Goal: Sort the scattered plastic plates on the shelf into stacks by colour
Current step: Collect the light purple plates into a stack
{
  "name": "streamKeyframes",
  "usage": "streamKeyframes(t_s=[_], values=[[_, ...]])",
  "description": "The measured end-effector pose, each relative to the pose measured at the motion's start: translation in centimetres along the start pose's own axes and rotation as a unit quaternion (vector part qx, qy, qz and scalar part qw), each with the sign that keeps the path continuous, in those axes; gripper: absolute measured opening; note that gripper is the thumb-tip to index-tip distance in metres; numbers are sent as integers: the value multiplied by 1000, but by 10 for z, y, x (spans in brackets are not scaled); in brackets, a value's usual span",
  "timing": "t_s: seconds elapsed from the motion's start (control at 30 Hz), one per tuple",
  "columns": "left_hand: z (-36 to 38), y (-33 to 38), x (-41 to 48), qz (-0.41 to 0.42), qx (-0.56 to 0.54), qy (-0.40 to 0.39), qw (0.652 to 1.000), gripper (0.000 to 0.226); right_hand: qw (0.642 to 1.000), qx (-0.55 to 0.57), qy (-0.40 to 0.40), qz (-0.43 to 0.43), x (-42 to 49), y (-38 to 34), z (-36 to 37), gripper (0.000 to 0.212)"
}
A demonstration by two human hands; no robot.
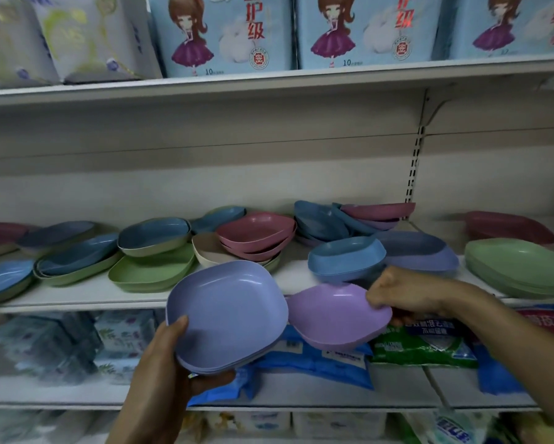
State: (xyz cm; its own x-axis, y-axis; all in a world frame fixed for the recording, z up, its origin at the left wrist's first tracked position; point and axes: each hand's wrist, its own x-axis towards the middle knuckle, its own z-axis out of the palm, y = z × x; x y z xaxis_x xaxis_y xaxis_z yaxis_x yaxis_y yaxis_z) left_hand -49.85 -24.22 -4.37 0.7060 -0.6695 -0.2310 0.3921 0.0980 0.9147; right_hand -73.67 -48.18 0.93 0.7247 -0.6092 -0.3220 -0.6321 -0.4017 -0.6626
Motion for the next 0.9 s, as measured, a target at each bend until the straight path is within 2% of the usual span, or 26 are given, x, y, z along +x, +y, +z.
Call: streamKeyframes(t_s=[0.13, 0.33, 0.5, 0.57, 0.77, 0.9], values=[[3, 1, -6, 10, 8, -1, 1000, 29, 999, -20, -41, -8, 2, -1, 3, 22], [7, 2, -14, 27, 5, -2, 1000, 31, 999, -13, 3, -47, 4, 4, 4, 44], [8, 4, -16, 36, 2, 6, 999, 21, 997, 13, -19, -69, -6, 5, -2, 42], [7, 5, -17, 39, 0, 10, 999, 21, 996, 55, 12, -68, -10, 7, -7, 50], [9, 6, -14, 56, -9, 12, 998, 27, 981, 80, 166, -59, -8, 1, -6, 48], [13, 11, -10, 57, -21, 3, 998, 29, 967, 106, 225, -57, -2, -1, -3, 44]])
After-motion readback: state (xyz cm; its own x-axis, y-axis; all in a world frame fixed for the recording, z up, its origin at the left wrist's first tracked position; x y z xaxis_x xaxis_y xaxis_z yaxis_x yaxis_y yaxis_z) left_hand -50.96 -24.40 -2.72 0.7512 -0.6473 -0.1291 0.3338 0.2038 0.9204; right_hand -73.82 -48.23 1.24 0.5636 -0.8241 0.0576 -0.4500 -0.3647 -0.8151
